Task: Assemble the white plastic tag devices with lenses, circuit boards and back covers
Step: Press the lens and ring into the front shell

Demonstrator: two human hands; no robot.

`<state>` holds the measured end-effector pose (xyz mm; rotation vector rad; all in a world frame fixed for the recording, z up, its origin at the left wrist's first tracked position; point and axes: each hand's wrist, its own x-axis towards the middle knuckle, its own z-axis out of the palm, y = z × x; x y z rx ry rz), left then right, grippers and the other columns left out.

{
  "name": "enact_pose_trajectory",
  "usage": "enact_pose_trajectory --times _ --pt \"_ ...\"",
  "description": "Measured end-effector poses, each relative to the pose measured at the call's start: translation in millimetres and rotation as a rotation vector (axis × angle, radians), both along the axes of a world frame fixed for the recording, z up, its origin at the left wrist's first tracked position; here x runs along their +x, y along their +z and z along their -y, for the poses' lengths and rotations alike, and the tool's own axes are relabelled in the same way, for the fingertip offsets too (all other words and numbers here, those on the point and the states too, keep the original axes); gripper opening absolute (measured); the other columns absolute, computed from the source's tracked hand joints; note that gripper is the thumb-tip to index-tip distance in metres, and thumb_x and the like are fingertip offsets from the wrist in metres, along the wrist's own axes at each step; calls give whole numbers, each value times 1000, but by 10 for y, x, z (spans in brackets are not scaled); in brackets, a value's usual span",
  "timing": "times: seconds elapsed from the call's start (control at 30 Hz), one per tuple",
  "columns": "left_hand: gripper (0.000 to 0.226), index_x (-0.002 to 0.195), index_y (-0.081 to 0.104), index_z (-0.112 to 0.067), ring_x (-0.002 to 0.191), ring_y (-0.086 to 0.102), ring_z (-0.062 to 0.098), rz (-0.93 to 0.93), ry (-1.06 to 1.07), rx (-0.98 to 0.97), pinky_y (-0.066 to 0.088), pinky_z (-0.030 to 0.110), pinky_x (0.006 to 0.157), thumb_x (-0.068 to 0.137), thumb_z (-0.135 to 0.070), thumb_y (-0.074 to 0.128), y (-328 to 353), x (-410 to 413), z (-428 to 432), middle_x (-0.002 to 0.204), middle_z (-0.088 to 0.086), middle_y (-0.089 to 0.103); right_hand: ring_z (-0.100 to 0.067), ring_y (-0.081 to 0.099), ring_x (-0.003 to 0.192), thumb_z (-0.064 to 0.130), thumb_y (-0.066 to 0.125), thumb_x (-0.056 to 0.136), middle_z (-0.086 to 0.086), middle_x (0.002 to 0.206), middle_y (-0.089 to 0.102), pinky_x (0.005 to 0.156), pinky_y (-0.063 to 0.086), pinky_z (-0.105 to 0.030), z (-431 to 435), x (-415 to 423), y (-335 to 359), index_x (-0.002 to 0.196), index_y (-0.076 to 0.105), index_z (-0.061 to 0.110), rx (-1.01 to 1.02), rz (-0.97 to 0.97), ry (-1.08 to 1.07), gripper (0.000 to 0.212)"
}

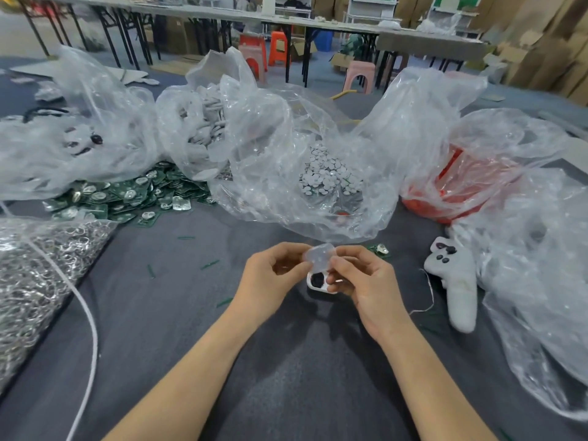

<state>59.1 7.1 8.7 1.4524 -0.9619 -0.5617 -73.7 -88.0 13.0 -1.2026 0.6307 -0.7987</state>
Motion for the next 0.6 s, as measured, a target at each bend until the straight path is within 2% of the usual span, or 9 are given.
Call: enact_pose_trajectory --times 0.07,0.13,0.23,0.3,0.4,0.47,0.53,0.6 --pt "21 89 71 -21 75 66 3 -3 9 -3 50 15 73 84 -1 69 -3 1 6 81 -8 74 -15 61 53 -3 64 83 -9 65 66 51 52 -23 -14 3 14 83 69 7 -4 7 -8 11" --pt "19 83 70 -19 71 65 5 -46 24 -16 52 19 74 85 0 68 -2 10 13 75 -8 72 -16 61 55 7 66 81 -10 67 67 53 52 -23 -22 -3 50 79 72 7 32 67 15 6" --pt "20 81 68 -14 69 64 7 -133 -16 -54 52 18 72 85 5 64 37 9 9 71 -7 70 -17 61 57 21 61 79 -12 71 67 54 52 -25 -12 -19 96 81 73 5 125 152 75 19" --pt "23 83 68 -12 70 63 7 -144 -68 -74 50 17 70 84 10 61 70 -11 0 78 -6 70 -16 61 58 19 64 76 -11 74 67 54 52 -24 -22 -24 109 87 71 5 101 108 113 20" --pt "20 87 69 -9 82 62 12 -118 -122 -109 48 21 74 83 9 63 95 -36 -5 98 8 65 -18 60 63 20 67 74 -11 81 67 56 52 -23 -62 -8 110 95 70 6 80 62 225 25" --pt "10 87 68 -7 83 59 15 -180 -141 -114 46 23 74 83 1 64 106 -33 -18 100 10 63 -20 60 63 30 60 82 -16 81 65 55 51 -25 -70 -1 125 90 71 3 145 97 254 31" --pt "8 88 67 -5 82 57 17 -220 -175 -96 45 23 73 85 0 63 102 -27 -33 98 2 64 -19 63 62 37 52 85 -17 81 67 54 53 -26 -55 -12 134 77 73 4 197 87 229 39" --pt "15 89 65 -6 85 59 16 -204 -231 -81 46 22 74 86 8 59 90 -32 -43 100 1 64 -17 66 63 25 60 81 -14 81 69 56 54 -24 -38 -31 132 75 71 7 175 59 221 22"
